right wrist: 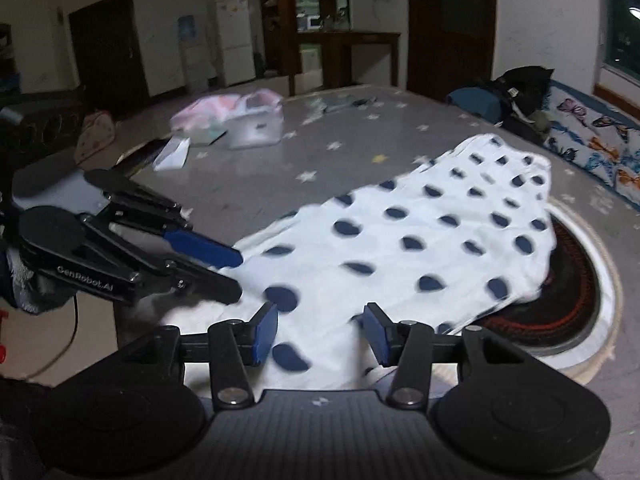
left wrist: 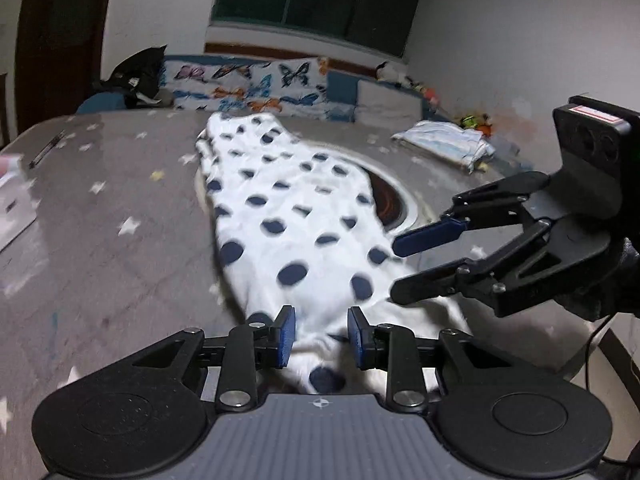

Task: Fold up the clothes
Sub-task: 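Grasp the trouser waistband with the left tool while the right tool approaches it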

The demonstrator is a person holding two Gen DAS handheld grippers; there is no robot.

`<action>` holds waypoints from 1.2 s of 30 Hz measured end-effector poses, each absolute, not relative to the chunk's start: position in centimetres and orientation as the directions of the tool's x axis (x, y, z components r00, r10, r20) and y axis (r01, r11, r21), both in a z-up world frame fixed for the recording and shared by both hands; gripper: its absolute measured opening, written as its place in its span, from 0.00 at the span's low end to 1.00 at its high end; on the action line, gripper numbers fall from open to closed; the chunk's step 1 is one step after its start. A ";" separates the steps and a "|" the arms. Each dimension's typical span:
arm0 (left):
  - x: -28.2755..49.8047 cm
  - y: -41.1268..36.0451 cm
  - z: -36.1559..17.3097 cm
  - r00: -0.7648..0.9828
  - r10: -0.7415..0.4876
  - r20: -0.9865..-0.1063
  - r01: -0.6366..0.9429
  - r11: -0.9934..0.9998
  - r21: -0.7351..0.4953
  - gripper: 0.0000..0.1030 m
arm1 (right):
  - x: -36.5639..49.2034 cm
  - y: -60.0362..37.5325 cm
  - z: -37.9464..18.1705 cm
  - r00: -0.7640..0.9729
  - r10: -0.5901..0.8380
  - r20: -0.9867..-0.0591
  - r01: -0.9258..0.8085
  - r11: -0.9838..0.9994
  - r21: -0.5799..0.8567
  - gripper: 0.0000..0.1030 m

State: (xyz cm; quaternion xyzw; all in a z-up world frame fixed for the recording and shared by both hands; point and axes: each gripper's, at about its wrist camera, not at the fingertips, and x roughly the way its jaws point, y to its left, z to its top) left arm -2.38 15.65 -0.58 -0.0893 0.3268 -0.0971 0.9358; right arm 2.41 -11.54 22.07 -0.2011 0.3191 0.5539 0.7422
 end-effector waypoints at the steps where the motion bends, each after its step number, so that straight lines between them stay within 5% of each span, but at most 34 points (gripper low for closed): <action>1: -2.9 16.0 -0.4 0.774 -0.237 -0.587 0.111 0.964 -0.243 0.32 | 2.2 -11.4 21.7 0.184 0.683 -0.707 -0.951 0.305 0.047 0.47; 13: -6.0 17.5 -0.8 0.765 -0.286 -0.577 0.020 0.906 -0.422 0.49 | -1.1 -12.6 23.4 0.191 0.712 -0.676 -0.961 0.276 0.020 0.52; 15: -5.8 17.4 -1.3 0.749 -0.317 -0.582 0.014 0.885 -0.465 0.47 | -1.8 -12.7 23.4 0.184 0.711 -0.678 -0.964 0.266 0.016 0.54; 20: -6.0 17.2 -0.7 0.749 -0.341 -0.568 0.021 0.869 -0.494 0.15 | -3.5 -13.3 23.2 0.174 0.705 -0.688 -0.971 0.241 0.002 0.57; 26: -6.4 16.9 1.2 0.771 -0.336 -0.541 0.056 0.882 -0.467 0.13 | -4.1 -13.6 23.3 0.175 0.715 -0.677 -0.971 0.241 0.003 0.60; 31: -7.3 16.0 0.2 0.745 -0.238 -0.624 0.050 0.952 -0.303 0.20 | -4.2 -13.5 21.8 0.186 0.685 -0.705 -0.969 0.247 -0.015 0.60; 36: -9.7 14.0 1.8 0.799 -0.186 -0.572 0.142 0.982 -0.122 0.46 | -4.4 -13.9 22.3 0.193 0.696 -0.692 -0.970 0.244 -0.026 0.60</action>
